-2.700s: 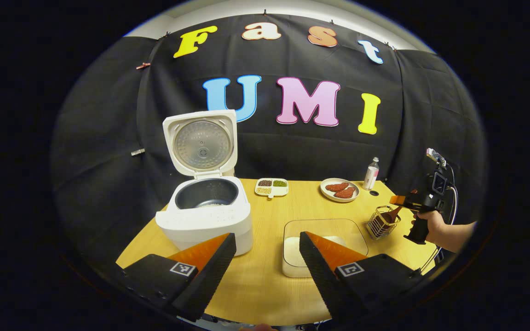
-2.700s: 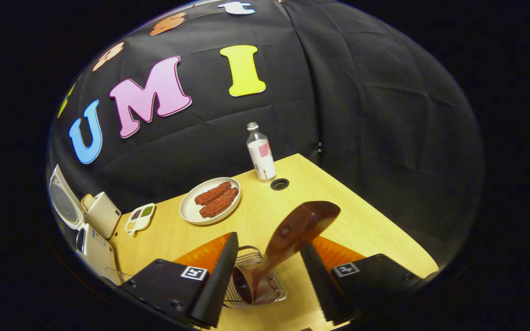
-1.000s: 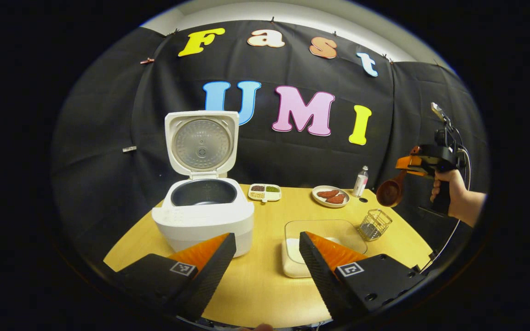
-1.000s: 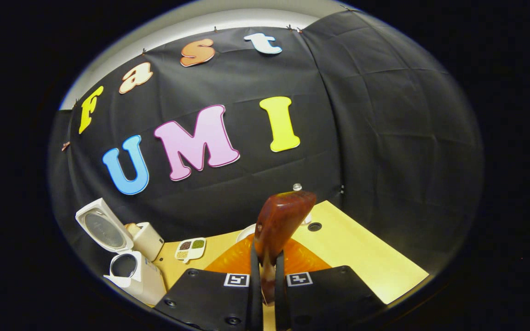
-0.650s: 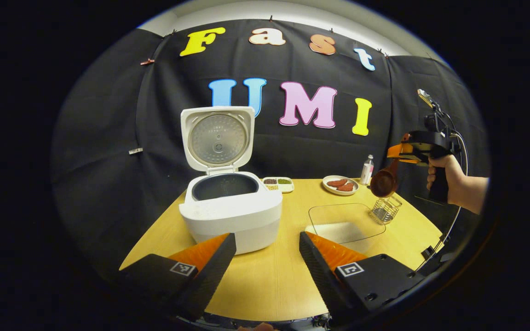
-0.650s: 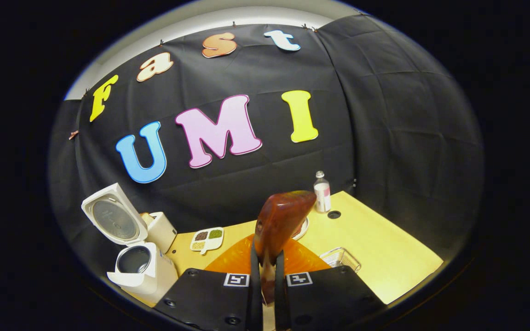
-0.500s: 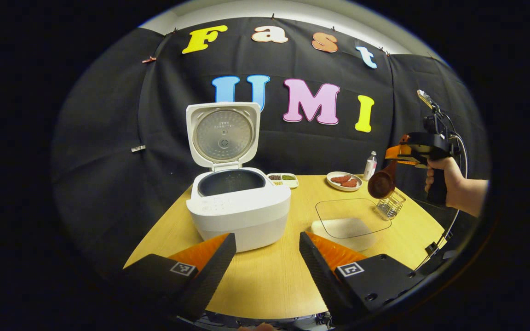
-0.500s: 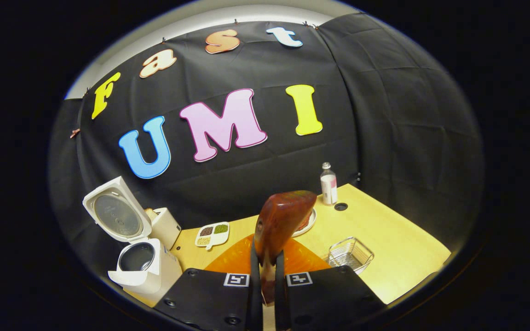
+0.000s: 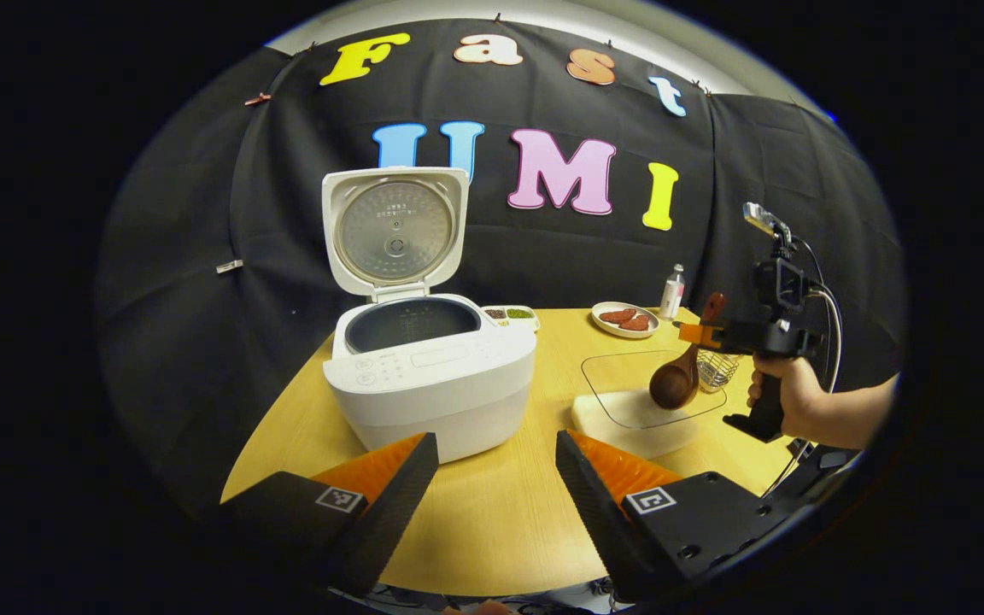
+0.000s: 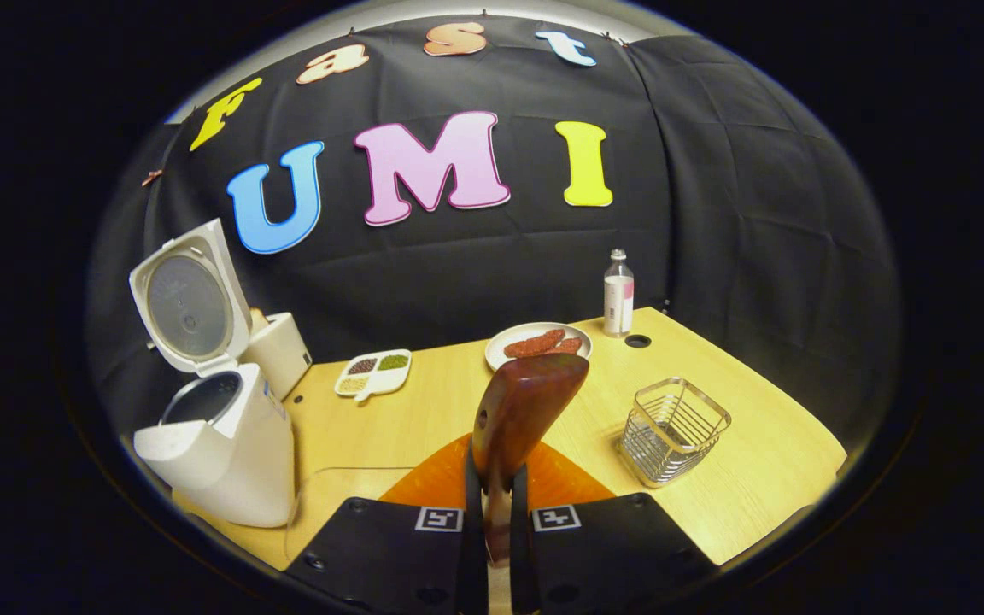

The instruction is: Close the left gripper, press the button to open the rice cooker; take a wooden spoon from the chopstick holder with the right hand, scoop a spoonful of rice and pour it into the rice cooker, then put the wooden spoon back into the chopstick holder.

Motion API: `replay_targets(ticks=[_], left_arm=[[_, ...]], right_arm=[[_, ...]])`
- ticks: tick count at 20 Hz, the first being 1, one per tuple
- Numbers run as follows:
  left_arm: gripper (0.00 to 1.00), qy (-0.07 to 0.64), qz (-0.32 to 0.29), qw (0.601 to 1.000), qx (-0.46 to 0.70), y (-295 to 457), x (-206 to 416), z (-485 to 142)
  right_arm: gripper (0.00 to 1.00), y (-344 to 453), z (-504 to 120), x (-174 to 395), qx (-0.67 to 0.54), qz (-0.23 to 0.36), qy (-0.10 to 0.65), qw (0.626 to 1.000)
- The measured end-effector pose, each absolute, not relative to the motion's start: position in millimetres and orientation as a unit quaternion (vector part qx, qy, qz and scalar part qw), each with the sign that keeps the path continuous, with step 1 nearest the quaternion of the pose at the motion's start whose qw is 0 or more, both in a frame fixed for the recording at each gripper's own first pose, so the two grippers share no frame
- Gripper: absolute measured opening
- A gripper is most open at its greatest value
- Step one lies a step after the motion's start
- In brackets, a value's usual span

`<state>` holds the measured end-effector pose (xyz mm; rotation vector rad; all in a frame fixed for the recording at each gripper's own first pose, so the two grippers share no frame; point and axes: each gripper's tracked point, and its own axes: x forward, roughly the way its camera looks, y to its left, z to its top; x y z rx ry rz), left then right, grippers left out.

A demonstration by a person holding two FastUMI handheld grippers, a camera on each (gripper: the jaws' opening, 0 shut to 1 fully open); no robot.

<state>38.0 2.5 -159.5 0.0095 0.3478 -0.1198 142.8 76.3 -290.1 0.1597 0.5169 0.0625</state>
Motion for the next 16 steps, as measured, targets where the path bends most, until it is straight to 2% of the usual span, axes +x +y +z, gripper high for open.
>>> replay_targets(ticks=[1,10,16], left_arm=[[0.96,0.173,-0.061,0.983,0.004,1.7,39.1,-159.9],[0.96,0.177,-0.048,0.983,-0.019,5.4,28.5,-167.4],[0.96,0.176,-0.021,0.983,-0.049,18.9,8.6,-167.3]], right_arm=[[0.15,77.3,-290.6,141.3,0.078,0.030,0.251,0.964],[0.14,133.2,-295.3,105.0,0.109,0.062,0.277,0.953],[0.15,165.1,-294.0,90.9,0.203,0.059,0.317,0.924]])
